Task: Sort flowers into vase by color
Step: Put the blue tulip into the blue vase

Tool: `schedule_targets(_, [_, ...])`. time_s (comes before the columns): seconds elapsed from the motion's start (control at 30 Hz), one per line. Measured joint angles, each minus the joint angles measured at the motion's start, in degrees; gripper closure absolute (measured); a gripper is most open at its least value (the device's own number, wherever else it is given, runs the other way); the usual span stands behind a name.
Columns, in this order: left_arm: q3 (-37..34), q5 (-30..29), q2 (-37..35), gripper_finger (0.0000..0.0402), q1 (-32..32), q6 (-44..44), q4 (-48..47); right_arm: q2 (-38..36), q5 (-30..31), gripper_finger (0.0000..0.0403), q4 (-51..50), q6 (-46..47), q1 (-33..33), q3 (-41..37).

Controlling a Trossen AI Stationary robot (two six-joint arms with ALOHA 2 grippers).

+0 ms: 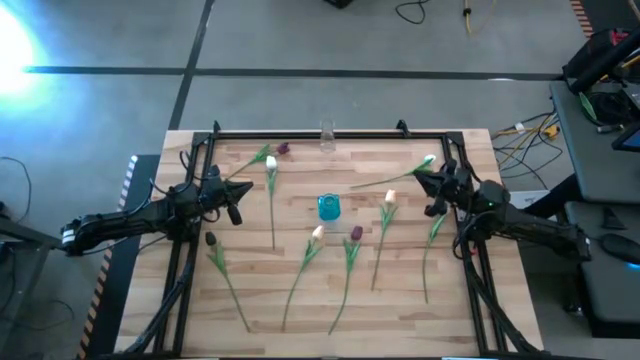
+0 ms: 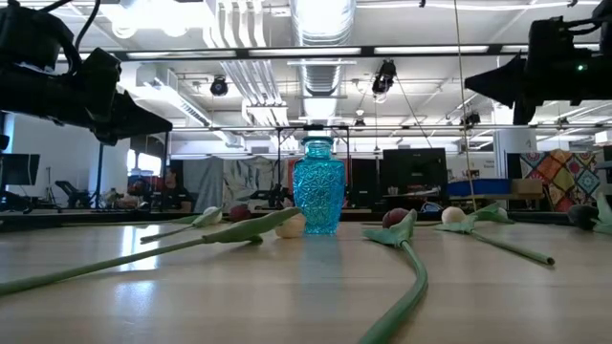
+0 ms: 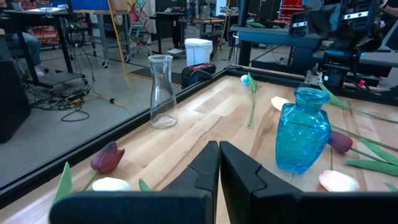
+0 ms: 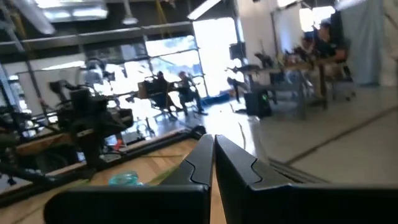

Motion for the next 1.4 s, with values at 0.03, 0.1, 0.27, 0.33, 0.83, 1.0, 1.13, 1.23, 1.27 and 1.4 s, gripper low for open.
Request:
schedule_targets(0.03, [0.01,0.00,0.02,0.0402,0.01,0.00,0.00,0.81,1.27,0.0394,-0.03,1.08,0.00,0.00])
schedule_targets(0.1, [0.00,0.00,0.02,0.0402,0.00,0.02,0.00,2.94,3.75,0.0394,0.32,2.95,0.00,0.00])
schedule_targets(0.27, [0.00,0.00,0.02,0.0402,0.00,0.02,0.00,11.80,8.25,0.0394,0.70,7.97,-0.02,1.97])
schedule_targets(0.33, [-0.02,0.00,0.01,0.0402,0.00,0.02,0.00,16.53,11.05,0.0394,-0.17,10.30,0.00,3.84])
schedule_targets(0.83, [-0.02,-0.01,0.01,0.0402,0.01,0.02,0.00,53.11,22.77,0.0307,-35.58,56.20,-0.15,27.26])
schedule_targets(1.0, [0.00,0.00,0.02,0.0402,0.02,0.02,0.00,62.34,23.92,0.0264,-38.38,69.49,-3.32,31.89])
schedule_targets(1.13, [-0.02,-0.01,0.01,0.0402,0.01,0.02,-0.02,68.98,18.90,0.0244,-38.11,78.53,-7.71,32.60])
schedule_targets(1.23, [0.00,0.00,0.02,0.0402,0.00,0.02,0.00,73.02,16.93,0.0236,-37.82,85.39,-9.25,32.81])
schedule_targets(1.27, [-0.01,-0.01,0.02,0.0402,0.01,0.02,0.00,73.95,16.98,0.0235,-37.68,87.33,-9.32,32.93])
schedule_targets(1.4, [0.00,0.00,0.02,0.0402,0.00,0.00,-0.02,76.89,18.21,0.0234,-34.76,91.93,-10.20,33.15])
